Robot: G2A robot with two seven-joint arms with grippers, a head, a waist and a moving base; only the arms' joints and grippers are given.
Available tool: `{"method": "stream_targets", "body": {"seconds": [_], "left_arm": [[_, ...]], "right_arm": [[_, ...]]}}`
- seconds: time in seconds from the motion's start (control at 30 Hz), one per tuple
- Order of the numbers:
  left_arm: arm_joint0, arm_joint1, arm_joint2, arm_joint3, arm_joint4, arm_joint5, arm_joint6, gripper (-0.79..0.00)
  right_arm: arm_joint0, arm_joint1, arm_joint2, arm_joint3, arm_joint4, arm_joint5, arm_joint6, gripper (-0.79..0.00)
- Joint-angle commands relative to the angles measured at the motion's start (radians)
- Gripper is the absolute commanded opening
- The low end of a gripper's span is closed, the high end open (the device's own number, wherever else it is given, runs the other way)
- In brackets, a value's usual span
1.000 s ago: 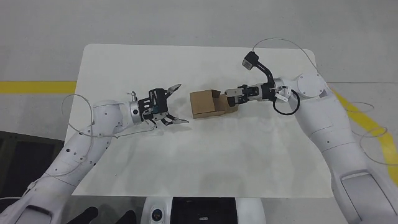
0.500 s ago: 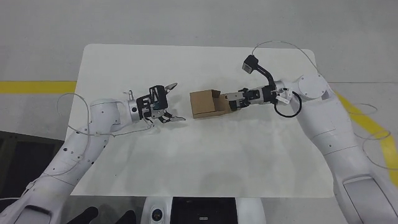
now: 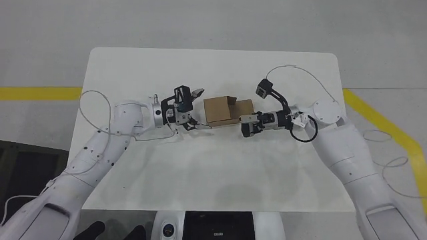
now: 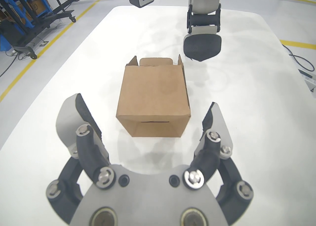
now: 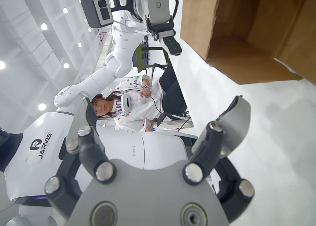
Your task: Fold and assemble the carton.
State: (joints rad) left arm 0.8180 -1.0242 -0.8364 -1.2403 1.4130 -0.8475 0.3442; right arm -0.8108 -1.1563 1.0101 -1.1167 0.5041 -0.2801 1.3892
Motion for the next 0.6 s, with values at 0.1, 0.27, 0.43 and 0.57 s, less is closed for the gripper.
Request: {"method": "stream_targets", "body": {"seconds": [0.1,0.27,0.43,0.57], "left_arm": [[-0.036,-0.024,0.036,0.04,-0.023,-0.008,-0.022,0.0],[-0.07,-0.044,0.064,0.078,-0.018,-0.011,-0.036,0.0],[-0.09,-0.059,0.074,0.112,-0.025,-0.005,-0.032,0.0],[-0.094,-0.066,0.071,0.126,-0.039,0.007,-0.035,0.0]], "right_arm": [[0.025,-0.012,-0.018,0.04,0.019,-0.043,-0.01,0.0],[0.064,-0.025,-0.045,0.087,0.025,-0.067,0.006,0.0],[0.096,-0.032,-0.05,0.131,0.03,-0.08,0.014,0.0],[0.103,-0.029,-0.034,0.155,0.013,-0.095,-0.021,0.0]]}}
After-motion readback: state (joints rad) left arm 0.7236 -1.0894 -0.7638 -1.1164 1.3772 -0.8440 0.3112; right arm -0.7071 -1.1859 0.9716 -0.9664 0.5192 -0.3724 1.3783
